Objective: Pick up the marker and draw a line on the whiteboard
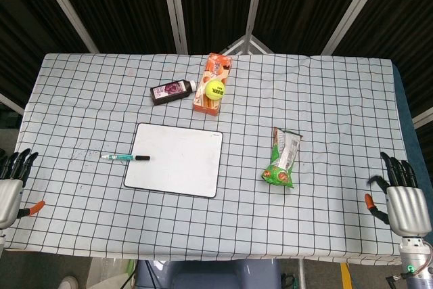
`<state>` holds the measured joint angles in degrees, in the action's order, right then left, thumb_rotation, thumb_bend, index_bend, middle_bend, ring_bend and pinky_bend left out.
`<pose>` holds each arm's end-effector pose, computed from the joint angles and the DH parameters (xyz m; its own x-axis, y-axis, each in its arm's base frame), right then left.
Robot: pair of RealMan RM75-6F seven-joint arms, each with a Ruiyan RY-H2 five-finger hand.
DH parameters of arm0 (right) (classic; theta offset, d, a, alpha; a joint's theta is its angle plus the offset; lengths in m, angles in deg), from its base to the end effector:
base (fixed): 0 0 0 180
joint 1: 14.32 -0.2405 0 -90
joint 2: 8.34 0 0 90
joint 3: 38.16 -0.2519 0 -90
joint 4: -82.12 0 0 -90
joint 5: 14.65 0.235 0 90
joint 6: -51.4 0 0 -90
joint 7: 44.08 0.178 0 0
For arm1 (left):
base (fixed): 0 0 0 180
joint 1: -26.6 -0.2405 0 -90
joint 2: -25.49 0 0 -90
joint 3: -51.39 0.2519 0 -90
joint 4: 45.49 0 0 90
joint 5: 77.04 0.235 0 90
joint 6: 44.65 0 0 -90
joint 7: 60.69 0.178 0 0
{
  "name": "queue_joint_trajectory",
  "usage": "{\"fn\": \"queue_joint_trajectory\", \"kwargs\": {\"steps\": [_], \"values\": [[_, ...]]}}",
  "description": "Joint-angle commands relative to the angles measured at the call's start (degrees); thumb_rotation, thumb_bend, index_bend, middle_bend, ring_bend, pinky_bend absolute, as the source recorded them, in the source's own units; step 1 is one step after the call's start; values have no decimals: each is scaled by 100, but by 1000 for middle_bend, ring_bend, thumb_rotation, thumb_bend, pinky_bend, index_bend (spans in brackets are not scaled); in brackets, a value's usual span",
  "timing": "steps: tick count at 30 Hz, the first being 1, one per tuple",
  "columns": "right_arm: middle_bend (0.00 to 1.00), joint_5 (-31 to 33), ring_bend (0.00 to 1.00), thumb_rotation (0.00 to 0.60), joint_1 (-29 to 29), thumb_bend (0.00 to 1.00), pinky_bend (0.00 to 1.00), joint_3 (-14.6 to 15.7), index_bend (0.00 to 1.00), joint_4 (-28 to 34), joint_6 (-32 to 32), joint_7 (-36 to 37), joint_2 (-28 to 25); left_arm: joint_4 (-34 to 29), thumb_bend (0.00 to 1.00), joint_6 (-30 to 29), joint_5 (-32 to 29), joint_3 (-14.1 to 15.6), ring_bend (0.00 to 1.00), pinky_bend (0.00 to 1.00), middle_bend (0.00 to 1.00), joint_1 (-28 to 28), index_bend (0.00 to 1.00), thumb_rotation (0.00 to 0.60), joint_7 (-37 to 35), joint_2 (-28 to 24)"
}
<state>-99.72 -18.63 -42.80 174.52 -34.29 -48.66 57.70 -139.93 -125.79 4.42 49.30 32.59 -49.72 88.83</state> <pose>-0.3138 -0.2206 0.1312 0.4334 0.0320 0.9006 -0.9012 0.0148 0.4332 -0.3246 0.2185 0.1263 0.5348 0.0866 0.8405 0.8417 0.0332 -0.5390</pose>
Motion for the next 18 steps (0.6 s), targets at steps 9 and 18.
{"fn": "queue_joint_trajectory", "kwargs": {"steps": [9,18], "values": [[0,-4,0,600,3,349,56,-12,0,9,-32,54,2,-5,10,47,-52,-20,0,0,0,29,0,600,-55,-3],[0,-48,0,600,-18,349,57,17,0,14,6,32,30,-58,11,254,-226,-61,0,0,0,122,0,600,21,-23]]}}
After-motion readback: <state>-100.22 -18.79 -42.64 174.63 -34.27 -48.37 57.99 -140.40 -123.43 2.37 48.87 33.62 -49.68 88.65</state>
